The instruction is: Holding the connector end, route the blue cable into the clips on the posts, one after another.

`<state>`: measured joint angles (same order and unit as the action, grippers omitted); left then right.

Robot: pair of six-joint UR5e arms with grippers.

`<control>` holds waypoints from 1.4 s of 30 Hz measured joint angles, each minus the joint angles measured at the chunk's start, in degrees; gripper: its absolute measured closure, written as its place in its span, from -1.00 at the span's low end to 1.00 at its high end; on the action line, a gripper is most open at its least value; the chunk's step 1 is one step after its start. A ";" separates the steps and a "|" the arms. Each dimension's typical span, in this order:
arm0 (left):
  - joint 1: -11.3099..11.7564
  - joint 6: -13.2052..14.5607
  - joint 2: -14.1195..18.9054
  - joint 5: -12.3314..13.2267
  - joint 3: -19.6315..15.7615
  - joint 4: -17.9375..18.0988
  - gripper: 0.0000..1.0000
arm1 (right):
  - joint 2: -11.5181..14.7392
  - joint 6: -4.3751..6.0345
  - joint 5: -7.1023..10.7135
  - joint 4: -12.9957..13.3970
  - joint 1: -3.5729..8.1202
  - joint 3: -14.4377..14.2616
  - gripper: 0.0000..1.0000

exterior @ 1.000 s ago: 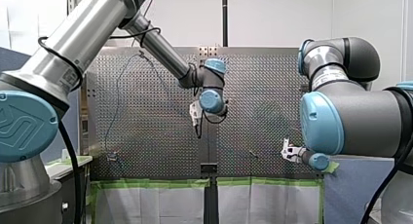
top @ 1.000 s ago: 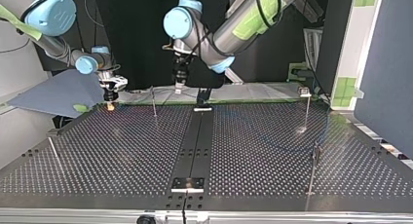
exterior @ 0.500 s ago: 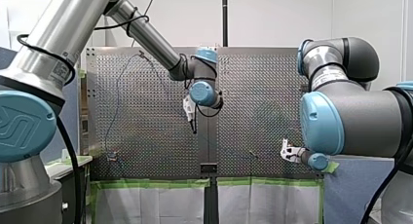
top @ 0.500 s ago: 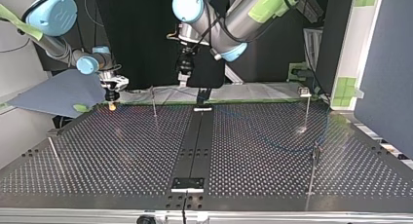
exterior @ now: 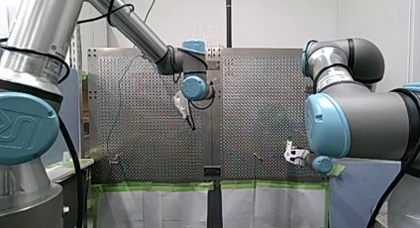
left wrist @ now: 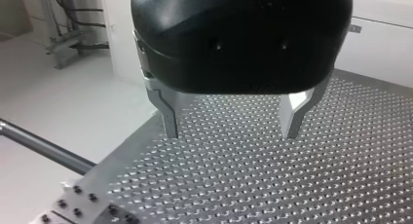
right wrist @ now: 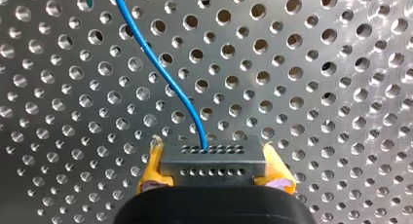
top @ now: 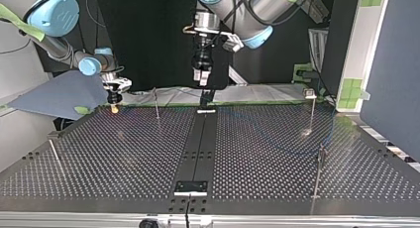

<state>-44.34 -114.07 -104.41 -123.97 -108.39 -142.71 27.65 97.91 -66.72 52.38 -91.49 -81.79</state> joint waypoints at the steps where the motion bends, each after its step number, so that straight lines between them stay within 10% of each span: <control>1: 0.00 0.17 0.66 -0.25 -0.65 0.07 -1.00 | 0.00 0.01 0.00 -0.02 -0.02 0.00 1.00; 19: 0.97 3.13 9.36 -3.61 -9.35 -3.44 -1.00 | 0.00 -0.91 -0.97 -1.75 -0.79 0.00 1.00; 42: 0.99 3.15 9.81 -3.69 -9.80 -3.38 -1.00 | 0.00 -1.04 -0.96 -1.83 -0.84 0.00 1.00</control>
<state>-43.35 -110.91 -94.60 -127.66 -118.19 -146.08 27.65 96.87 -67.68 50.55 -92.33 -81.79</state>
